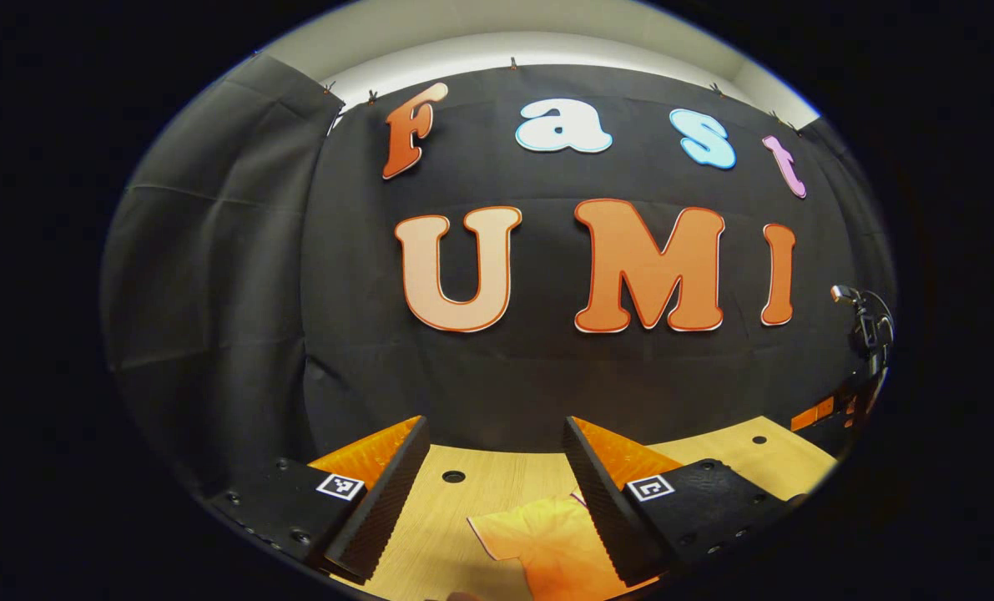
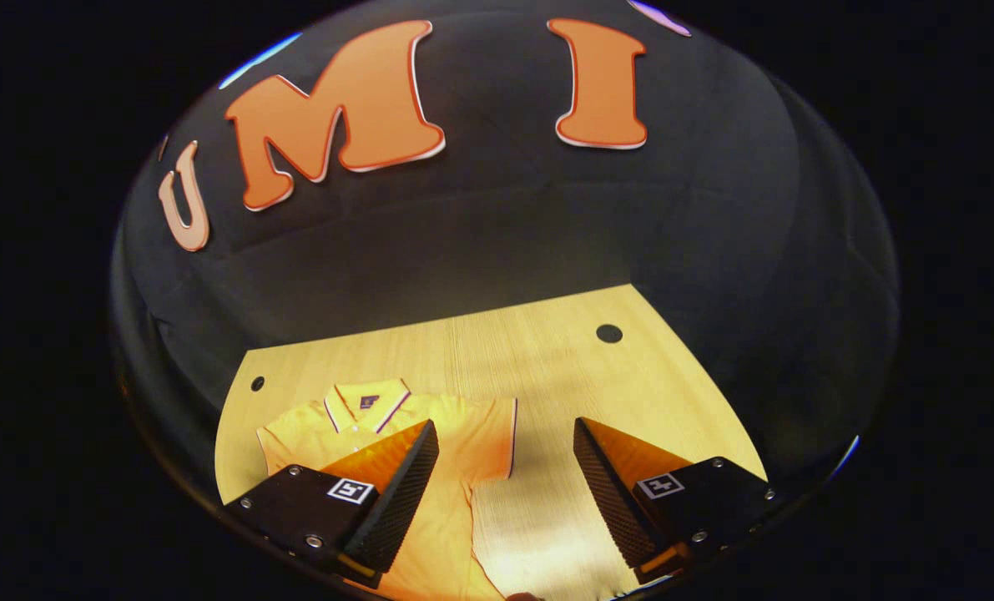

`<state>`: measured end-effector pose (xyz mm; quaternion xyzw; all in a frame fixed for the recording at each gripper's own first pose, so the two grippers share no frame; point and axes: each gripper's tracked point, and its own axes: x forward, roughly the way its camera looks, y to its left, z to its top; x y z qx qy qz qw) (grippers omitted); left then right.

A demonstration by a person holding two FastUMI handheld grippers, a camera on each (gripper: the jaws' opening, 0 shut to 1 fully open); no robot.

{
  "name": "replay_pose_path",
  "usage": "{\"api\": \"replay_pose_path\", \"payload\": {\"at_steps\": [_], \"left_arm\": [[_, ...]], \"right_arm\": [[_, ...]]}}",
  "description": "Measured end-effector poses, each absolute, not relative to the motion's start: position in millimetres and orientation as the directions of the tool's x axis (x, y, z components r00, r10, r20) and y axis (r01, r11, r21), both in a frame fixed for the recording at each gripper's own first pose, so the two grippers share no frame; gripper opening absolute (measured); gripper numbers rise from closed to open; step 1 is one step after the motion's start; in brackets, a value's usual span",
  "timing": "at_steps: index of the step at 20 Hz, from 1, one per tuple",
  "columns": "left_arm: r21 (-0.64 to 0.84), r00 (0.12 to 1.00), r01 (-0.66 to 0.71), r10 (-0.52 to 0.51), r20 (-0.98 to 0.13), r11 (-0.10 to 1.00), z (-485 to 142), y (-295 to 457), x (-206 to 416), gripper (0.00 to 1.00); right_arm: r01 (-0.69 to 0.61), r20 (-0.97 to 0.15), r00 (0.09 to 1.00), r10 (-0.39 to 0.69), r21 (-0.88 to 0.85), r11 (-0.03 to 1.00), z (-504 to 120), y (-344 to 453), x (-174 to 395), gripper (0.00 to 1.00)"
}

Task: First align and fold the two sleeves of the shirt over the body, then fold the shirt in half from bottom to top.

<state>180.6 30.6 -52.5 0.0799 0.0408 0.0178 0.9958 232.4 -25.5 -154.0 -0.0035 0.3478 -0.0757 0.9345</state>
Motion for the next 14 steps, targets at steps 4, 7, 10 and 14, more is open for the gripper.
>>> {"api": "replay_pose_path", "payload": {"at_steps": [4,7,10,14], "left_arm": [[0.162,0.991,-0.061,0.079,-0.11,0.985,-66,45,189,0.98],[0.158,0.986,-0.076,0.098,-0.135,0.984,-75,51,198,0.98],[0.166,0.981,-0.089,0.116,-0.157,0.982,-87,54,205,0.98],[0.162,0.972,-0.098,0.129,-0.195,0.982,-102,57,216,0.99]], "right_arm": [[0.166,-0.771,0.619,-0.152,-0.061,0.984,-207,-39,255,0.99],[0.193,-0.831,0.527,-0.178,-0.088,0.977,-251,-49,271,0.99],[0.194,-0.874,0.451,-0.182,-0.103,0.976,-287,-55,282,0.99],[0.207,-0.905,0.366,-0.216,-0.147,0.967,-330,-67,293,1.0]]}}
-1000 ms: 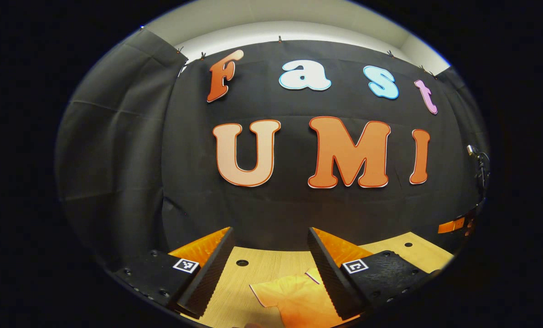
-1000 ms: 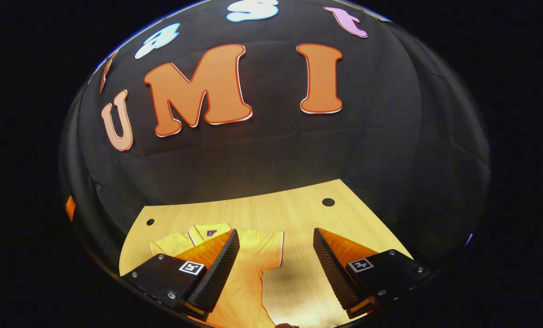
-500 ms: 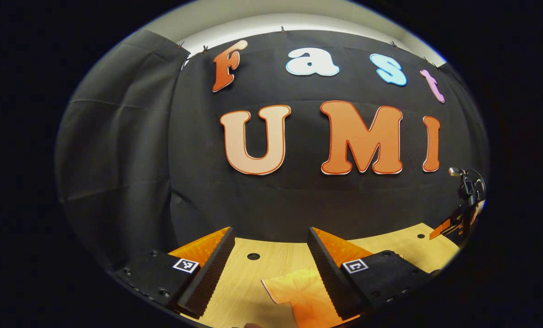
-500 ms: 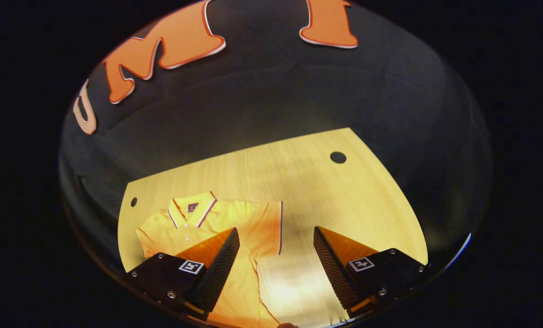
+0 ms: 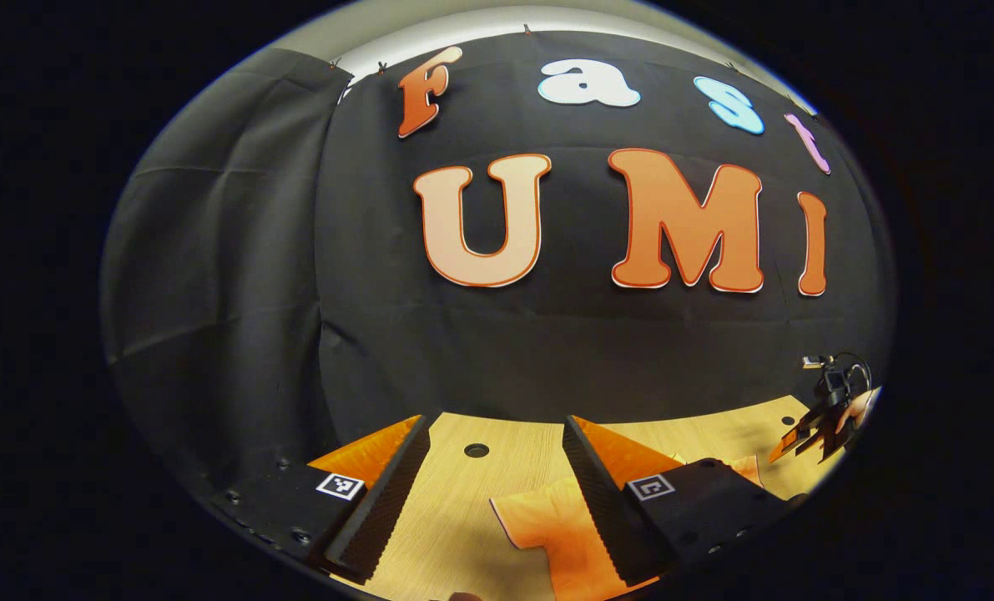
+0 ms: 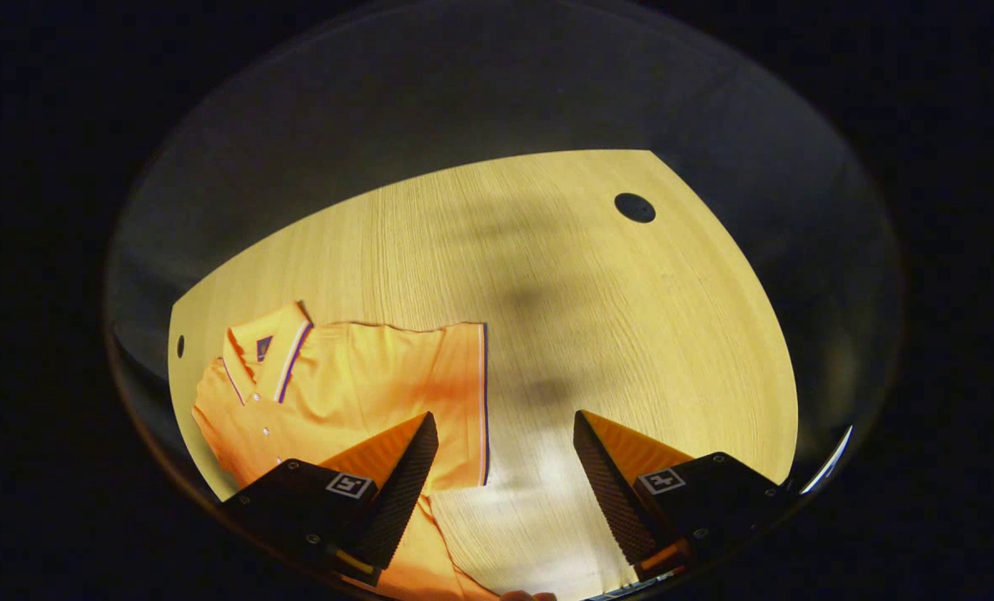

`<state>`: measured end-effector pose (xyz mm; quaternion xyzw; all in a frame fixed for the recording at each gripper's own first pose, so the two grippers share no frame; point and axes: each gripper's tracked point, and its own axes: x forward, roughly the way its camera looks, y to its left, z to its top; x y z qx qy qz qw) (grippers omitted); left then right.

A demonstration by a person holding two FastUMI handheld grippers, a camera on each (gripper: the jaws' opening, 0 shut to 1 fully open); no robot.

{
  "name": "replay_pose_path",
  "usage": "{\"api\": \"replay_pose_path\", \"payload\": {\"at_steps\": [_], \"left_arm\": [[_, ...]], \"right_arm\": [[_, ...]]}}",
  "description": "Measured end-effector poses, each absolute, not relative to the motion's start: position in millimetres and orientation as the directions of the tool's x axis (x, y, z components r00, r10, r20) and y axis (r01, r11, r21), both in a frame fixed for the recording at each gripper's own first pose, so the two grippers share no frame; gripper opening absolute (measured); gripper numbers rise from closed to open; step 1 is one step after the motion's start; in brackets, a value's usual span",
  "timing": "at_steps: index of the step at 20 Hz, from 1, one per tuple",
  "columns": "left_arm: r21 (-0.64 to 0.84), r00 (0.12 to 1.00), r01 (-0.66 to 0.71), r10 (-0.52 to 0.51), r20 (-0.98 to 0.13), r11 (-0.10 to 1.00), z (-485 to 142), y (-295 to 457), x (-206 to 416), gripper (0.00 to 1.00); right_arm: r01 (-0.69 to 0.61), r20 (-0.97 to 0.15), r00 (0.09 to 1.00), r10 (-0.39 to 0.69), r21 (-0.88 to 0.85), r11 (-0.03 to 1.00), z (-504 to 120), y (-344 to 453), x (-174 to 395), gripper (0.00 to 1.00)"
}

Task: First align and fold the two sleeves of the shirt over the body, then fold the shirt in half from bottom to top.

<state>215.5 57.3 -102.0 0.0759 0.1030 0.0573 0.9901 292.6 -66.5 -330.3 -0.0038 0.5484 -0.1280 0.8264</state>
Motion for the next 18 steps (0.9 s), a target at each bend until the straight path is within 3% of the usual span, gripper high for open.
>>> {"api": "replay_pose_path", "payload": {"at_steps": [9,15,17,18], "left_arm": [[0.185,0.965,-0.084,0.126,-0.23,0.979,-112,54,226,0.99],[0.177,0.962,-0.09,0.131,-0.24,0.98,-116,54,227,0.99],[0.172,0.96,-0.088,0.13,-0.249,0.981,-120,55,226,0.99],[0.176,0.96,-0.088,0.131,-0.249,0.98,-120,55,225,0.99]], "right_arm": [[0.206,-0.94,0.264,-0.217,-0.165,0.965,-377,-71,299,1.0],[0.197,-0.936,0.28,-0.215,-0.163,0.967,-377,-70,303,0.95],[0.206,-0.934,0.286,-0.216,-0.16,0.965,-378,-70,303,0.84],[0.215,-0.933,0.287,-0.217,-0.158,0.964,-377,-70,303,0.69]]}}
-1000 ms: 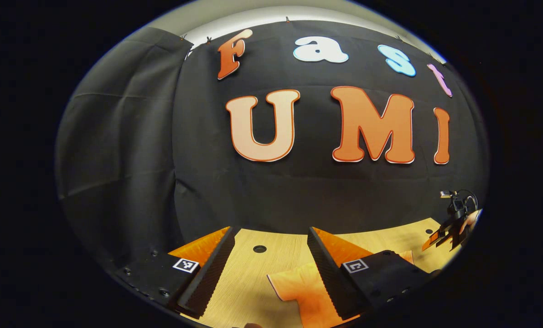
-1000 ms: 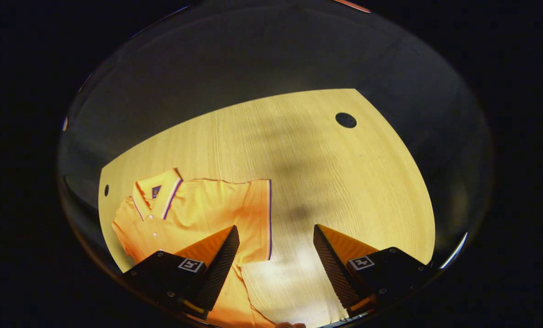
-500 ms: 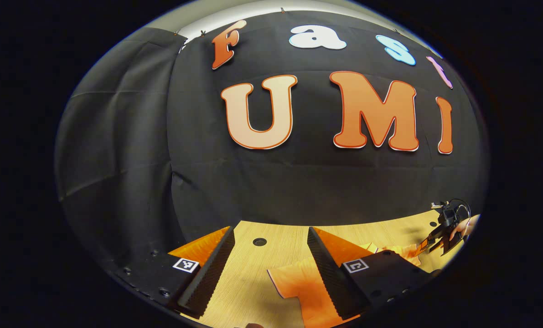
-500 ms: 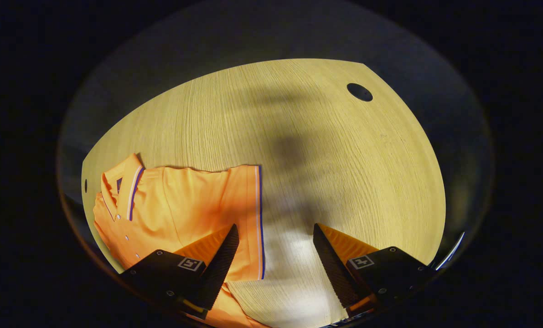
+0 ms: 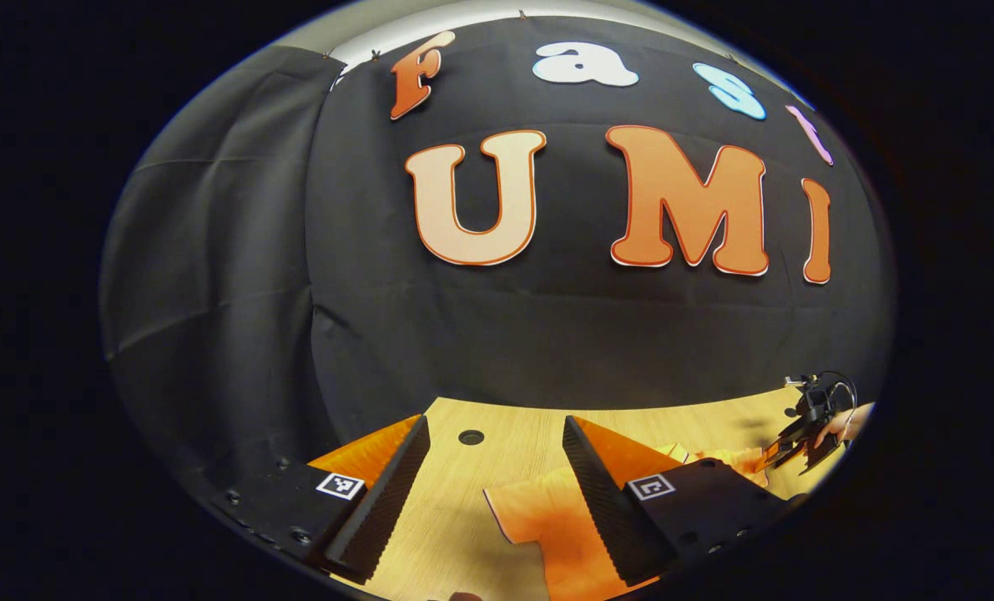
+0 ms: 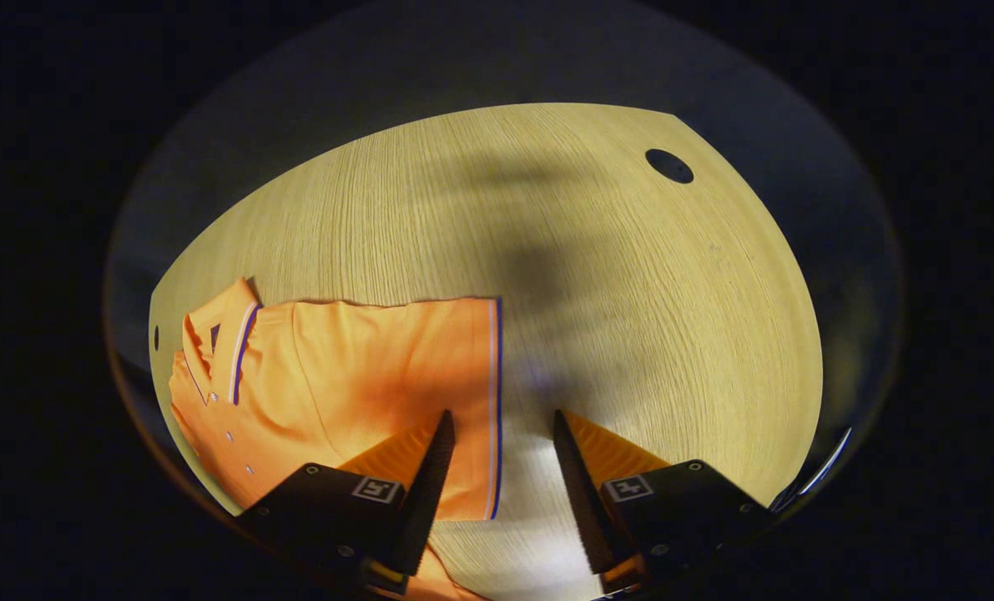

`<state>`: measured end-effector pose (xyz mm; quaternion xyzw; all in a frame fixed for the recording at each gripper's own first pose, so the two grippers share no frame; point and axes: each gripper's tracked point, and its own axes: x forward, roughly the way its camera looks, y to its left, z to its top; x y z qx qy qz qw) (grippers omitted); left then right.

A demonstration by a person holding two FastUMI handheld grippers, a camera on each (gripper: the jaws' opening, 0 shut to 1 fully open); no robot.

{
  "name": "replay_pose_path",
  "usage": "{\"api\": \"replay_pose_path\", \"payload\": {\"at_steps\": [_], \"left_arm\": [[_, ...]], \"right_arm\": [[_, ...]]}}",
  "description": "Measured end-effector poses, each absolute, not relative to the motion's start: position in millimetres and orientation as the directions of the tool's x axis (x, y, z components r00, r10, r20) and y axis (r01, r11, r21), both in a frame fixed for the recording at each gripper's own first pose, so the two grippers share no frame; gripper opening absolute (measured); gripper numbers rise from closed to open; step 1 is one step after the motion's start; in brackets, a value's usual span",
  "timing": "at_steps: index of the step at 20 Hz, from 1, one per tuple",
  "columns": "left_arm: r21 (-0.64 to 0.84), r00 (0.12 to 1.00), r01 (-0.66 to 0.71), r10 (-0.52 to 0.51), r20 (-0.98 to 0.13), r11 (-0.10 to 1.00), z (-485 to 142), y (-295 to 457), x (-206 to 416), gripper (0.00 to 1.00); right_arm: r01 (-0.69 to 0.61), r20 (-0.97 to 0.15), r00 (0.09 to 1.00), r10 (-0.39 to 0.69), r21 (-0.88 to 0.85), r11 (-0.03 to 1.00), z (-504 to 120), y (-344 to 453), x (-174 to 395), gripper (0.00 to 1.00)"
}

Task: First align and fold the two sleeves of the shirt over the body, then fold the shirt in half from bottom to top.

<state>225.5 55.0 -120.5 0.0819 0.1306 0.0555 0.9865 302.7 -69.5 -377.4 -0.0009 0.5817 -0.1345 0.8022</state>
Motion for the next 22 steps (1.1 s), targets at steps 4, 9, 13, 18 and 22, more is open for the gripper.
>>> {"api": "replay_pose_path", "payload": {"at_steps": [4,9,13,18,22], "left_arm": [[0.179,0.96,-0.095,0.138,-0.244,0.979,-117,63,218,0.99],[0.174,0.96,-0.105,0.146,-0.24,0.979,-116,74,210,0.99],[0.17,0.96,-0.108,0.147,-0.238,0.979,-112,80,205,0.98],[0.176,0.963,-0.11,0.149,-0.225,0.978,-104,91,196,0.98],[0.161,0.967,-0.113,0.146,-0.21,0.98,-97,101,189,0.98]], "right_arm": [[0.255,-0.937,0.279,-0.21,-0.138,0.957,-377,-61,301,0.32],[0.23,-0.93,0.318,-0.185,-0.113,0.967,-377,-52,296,0.15],[0.266,-0.928,0.334,-0.168,-0.078,0.961,-379,-50,290,0.0],[0.246,-0.904,0.397,-0.16,-0.063,0.967,-349,-35,290,0.0],[0.186,-0.865,0.475,-0.164,-0.084,0.979,-305,-17,292,0.0]]}}
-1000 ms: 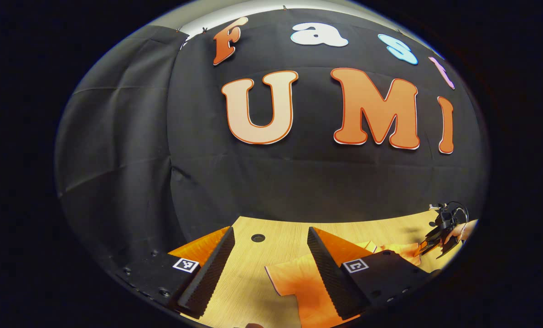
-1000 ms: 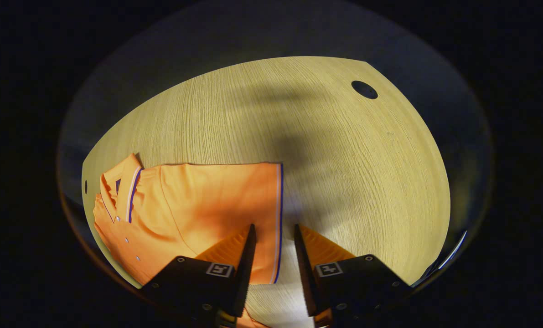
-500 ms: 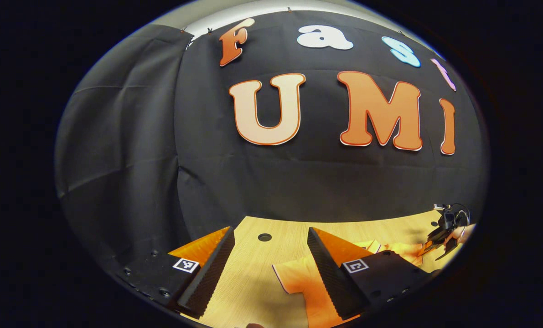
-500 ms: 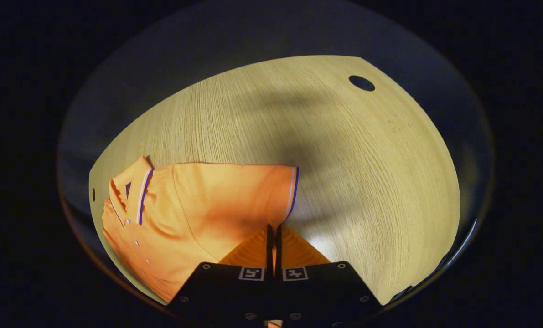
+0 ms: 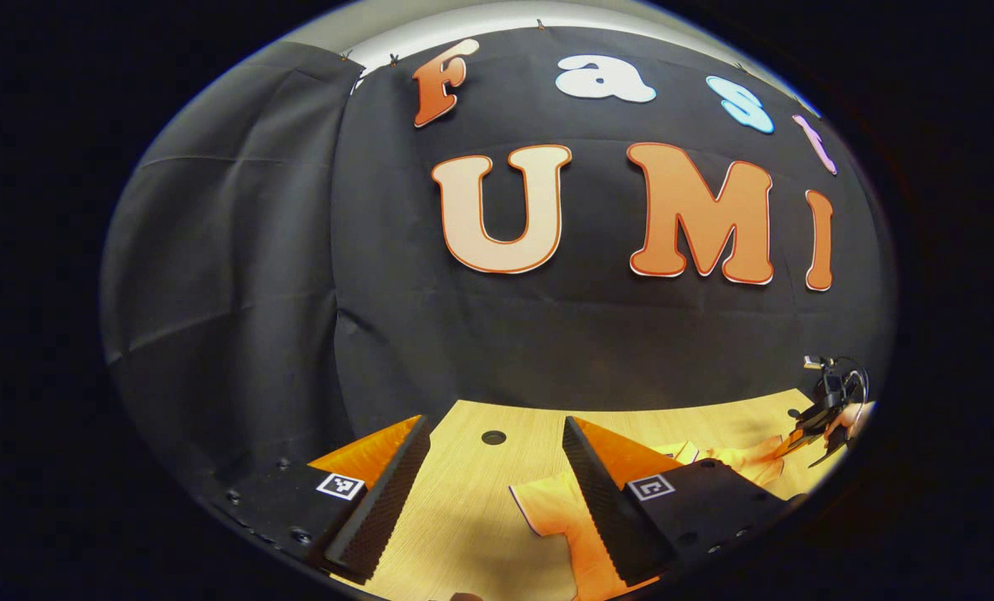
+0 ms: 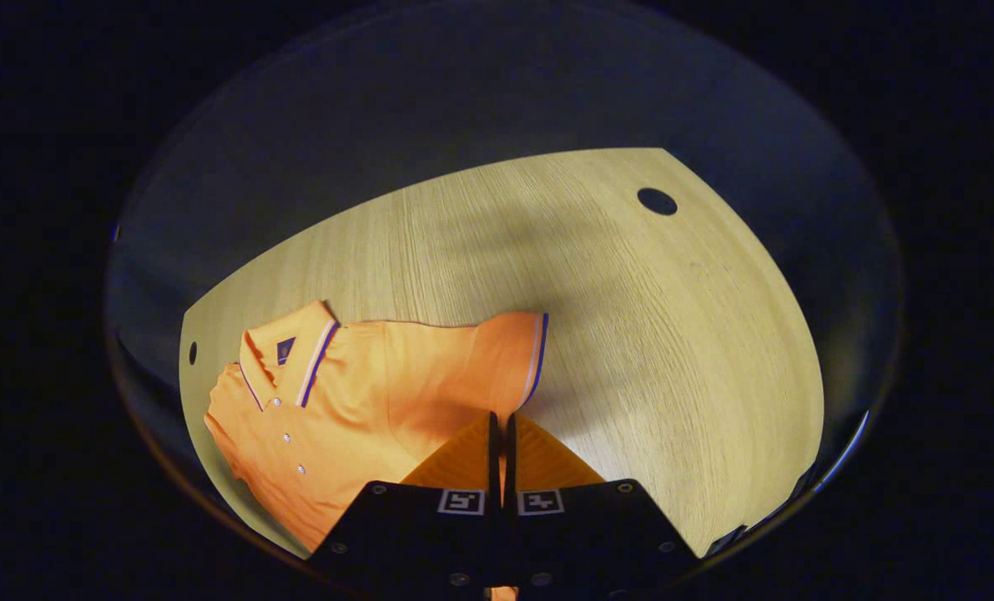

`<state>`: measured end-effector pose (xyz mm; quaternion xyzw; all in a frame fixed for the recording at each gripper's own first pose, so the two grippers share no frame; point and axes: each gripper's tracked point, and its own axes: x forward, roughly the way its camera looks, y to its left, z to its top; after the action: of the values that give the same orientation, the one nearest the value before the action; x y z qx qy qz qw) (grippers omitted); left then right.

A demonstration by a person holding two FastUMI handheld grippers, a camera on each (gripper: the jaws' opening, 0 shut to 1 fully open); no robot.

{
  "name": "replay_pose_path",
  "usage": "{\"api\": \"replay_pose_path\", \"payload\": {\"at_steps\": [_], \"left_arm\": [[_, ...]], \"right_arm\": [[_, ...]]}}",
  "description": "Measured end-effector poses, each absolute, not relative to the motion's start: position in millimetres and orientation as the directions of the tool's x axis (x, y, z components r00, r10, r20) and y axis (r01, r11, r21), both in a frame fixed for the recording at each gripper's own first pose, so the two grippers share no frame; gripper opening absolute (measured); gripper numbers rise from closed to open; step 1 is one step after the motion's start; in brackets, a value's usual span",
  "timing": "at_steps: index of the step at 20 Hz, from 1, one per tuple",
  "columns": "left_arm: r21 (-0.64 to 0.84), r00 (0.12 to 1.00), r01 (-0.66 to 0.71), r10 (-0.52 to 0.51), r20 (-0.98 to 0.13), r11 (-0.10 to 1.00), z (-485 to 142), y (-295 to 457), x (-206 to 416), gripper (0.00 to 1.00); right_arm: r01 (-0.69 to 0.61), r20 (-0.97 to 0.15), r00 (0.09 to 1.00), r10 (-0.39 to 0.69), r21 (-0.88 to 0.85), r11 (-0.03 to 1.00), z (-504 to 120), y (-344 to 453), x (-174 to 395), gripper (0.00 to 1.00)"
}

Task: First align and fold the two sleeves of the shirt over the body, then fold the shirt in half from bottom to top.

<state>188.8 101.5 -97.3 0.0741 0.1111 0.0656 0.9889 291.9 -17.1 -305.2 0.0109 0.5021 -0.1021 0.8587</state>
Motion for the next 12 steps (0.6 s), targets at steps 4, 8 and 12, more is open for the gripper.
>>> {"api": "replay_pose_path", "payload": {"at_steps": [4,8,12], "left_arm": [[0.148,0.969,-0.108,0.138,-0.205,0.983,-93,115,179,0.98],[0.146,0.97,-0.118,0.145,-0.193,0.982,-88,138,169,0.98],[0.129,0.97,-0.131,0.155,-0.19,0.983,-85,162,158,0.98]], "right_arm": [[0.109,-0.828,0.539,-0.156,-0.115,0.987,-268,17,291,0.0],[0.031,-0.808,0.575,-0.128,-0.135,0.99,-251,64,287,0.0],[-0.013,-0.807,0.581,-0.11,-0.144,0.989,-249,103,281,0.0]]}}
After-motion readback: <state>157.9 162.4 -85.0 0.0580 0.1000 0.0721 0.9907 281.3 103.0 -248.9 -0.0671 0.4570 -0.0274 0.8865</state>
